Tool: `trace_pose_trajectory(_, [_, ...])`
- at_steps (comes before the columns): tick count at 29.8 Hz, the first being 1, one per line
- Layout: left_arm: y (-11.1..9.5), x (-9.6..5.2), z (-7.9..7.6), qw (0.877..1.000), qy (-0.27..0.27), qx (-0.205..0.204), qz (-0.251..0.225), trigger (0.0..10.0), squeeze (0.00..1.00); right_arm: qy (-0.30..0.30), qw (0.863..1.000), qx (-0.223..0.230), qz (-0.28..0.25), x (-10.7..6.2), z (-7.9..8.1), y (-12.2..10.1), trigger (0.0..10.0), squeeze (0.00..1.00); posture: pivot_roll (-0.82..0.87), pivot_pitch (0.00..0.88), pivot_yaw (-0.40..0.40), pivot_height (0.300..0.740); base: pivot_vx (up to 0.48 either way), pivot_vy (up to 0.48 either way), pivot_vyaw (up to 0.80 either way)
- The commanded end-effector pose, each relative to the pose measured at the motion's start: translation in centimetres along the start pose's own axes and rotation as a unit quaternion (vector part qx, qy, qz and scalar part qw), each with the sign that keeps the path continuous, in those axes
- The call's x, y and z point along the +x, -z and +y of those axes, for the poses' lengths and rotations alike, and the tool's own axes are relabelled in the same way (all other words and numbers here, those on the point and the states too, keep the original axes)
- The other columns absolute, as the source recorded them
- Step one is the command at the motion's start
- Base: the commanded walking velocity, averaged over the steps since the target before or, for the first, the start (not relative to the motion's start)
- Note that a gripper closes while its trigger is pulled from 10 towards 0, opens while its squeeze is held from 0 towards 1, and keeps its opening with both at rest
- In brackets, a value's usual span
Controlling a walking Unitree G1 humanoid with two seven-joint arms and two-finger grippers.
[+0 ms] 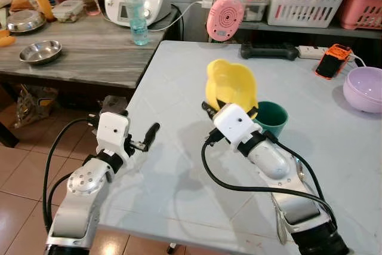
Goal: Setting the table
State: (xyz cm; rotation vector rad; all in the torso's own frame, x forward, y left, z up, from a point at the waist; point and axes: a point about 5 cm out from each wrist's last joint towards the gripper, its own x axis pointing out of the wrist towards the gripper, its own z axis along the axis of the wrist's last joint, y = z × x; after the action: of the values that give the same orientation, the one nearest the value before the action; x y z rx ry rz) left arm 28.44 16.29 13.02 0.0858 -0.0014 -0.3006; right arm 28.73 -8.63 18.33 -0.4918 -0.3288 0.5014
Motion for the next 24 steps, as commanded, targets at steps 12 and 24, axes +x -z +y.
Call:
trace_pose_trajectory(12, [-0.4, 1.2, 0.2, 1.0, -0.017, 0.003, -0.012, 10.0, 0.0, 0.166, 0.984, 0.025, 0.054, -5.0, -3.5, 0.2, 10.0, 0.0, -0.13, 0.035, 0.068, 0.74, 0.0, 0.0, -0.26])
trace_pose_trajectory(24, [-0.3, 1.5, 0.3, 1.0, -0.026, -0.011, -0.01, 10.0, 0.0, 0.166, 0.984, 0.035, 0.061, -5.3, -3.4, 0.0, 10.0, 0.0, -0.12, 0.047, 0.061, 0.74, 0.0, 0.0, -0.67])
